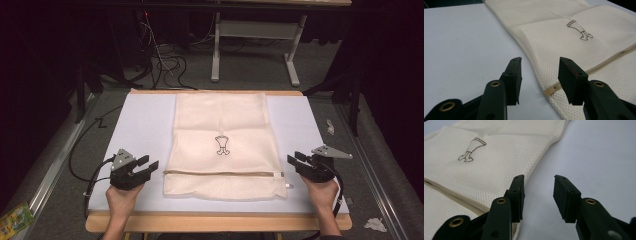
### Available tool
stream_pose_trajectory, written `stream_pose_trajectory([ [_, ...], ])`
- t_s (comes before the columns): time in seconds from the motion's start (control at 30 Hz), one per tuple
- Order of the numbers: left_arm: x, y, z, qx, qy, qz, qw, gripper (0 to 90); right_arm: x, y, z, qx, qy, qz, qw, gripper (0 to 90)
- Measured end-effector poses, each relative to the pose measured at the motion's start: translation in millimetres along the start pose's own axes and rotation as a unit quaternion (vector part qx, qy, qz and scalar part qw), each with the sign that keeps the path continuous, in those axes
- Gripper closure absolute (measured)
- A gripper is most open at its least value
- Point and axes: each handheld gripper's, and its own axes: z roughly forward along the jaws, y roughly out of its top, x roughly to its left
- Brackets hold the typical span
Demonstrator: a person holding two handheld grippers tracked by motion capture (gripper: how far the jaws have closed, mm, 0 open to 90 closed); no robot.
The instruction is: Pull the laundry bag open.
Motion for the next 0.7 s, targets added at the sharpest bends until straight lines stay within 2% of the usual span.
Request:
stream_pose_trajectory([
  [0.13,6.4,0.1,-3.1,-0.002,0.006,-0.008,0.9999,53.5,-6.3,-0.4,-6.4,-0.006,-0.004,0.004,1.0000,62.5],
  [0.23,10.7,-0.1,-3.1,0.000,0.018,-0.005,0.9998,53.1,-11.0,-0.6,-10.8,-0.013,-0.007,0.003,0.9999,63.7],
  [0.47,21.2,-1.1,-5.1,-0.006,0.024,-0.026,0.9994,52.5,-23.1,-3.8,-11.9,-0.013,-0.012,0.018,0.9997,64.4],
  [0.7,26.5,0.6,-1.6,-0.007,0.030,-0.030,0.9991,52.1,-28.2,-4.2,-12.2,-0.014,-0.022,0.029,0.9992,62.5],
])
